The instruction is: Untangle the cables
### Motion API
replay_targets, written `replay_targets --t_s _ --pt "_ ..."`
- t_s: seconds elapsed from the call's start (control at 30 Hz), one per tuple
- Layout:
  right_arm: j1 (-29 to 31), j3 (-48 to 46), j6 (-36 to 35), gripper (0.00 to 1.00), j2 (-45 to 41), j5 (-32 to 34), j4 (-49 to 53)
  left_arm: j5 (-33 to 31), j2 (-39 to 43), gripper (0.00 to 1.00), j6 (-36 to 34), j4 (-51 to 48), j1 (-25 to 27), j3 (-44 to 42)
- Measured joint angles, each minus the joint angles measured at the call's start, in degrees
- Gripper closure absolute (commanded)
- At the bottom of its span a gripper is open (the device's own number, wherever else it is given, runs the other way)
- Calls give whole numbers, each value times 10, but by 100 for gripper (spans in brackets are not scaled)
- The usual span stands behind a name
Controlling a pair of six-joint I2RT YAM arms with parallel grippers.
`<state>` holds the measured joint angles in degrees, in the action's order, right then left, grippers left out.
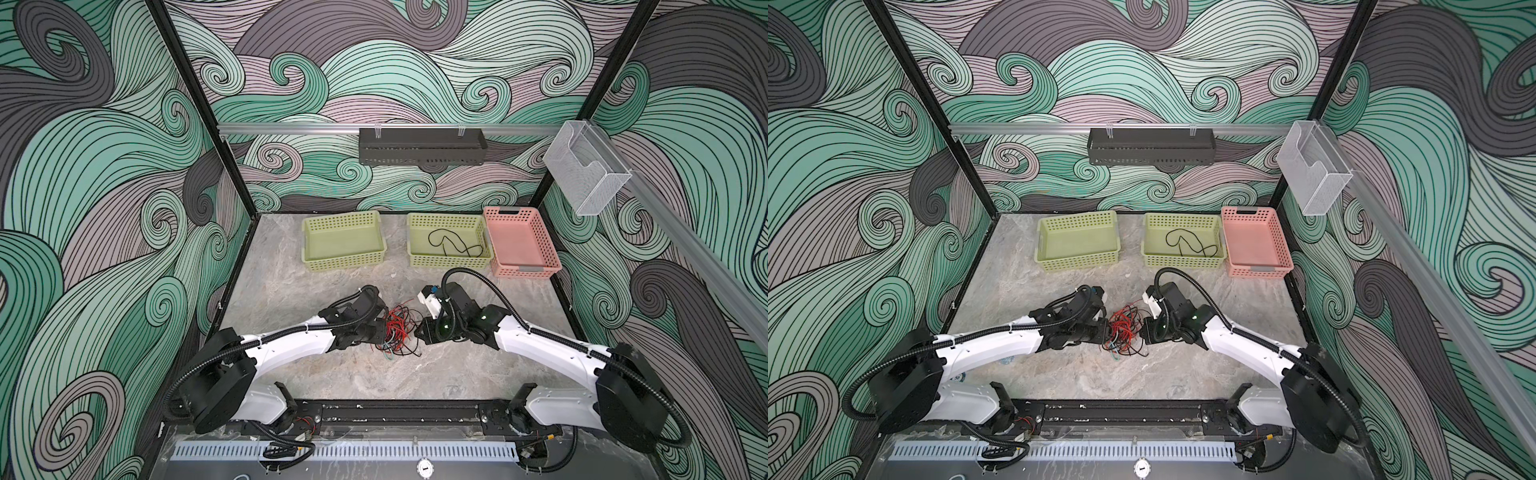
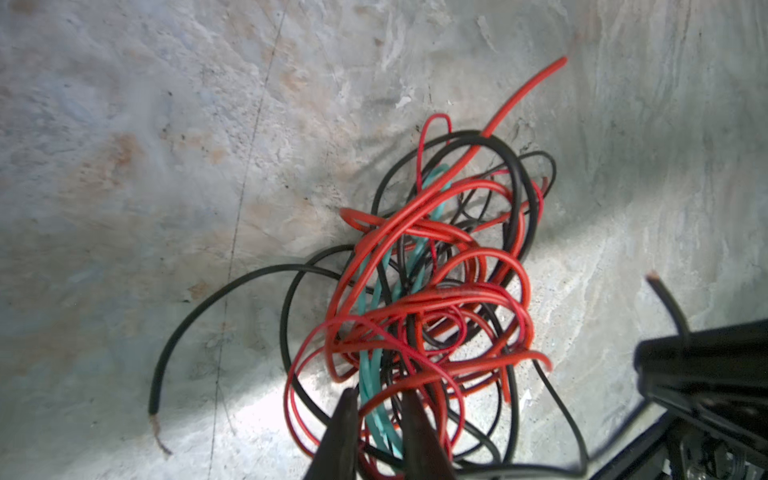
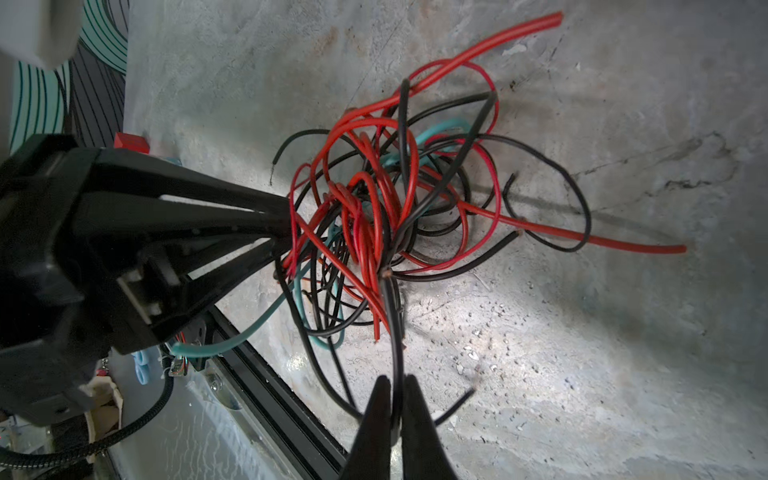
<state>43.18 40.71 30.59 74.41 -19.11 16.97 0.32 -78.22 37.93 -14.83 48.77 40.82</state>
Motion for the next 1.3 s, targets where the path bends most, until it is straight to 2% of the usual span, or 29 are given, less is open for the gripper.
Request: replay_targets --t_s 0.33,0.57,0.6,0.67,0.77,0.87,1.07,1.3 --pt "0 18 -10 100 -29 38 12 -37 112 100 0 -33 2 -14" --pt "0 25 -13 100 -89 73 21 -79 183 100 -13 -80 2 33" --pt "0 29 -13 100 -96 76 28 -84 187 99 -14 -81 2 38" --pt "0 48 -13 100 -108 82 48 -89 188 80 -16 -80 2 46" --pt "7 110 -20 100 -122 93 78 -84 181 60 -13 -80 2 46" --pt "17 216 -42 100 -121 104 105 -75 177 51 -13 -75 2 43" --pt "30 442 -108 100 -61 123 151 -77 179 48 -8 -73 2 43" --pt "46 621 -168 100 19 143 209 -90 218 48 -1 -77 2 39"
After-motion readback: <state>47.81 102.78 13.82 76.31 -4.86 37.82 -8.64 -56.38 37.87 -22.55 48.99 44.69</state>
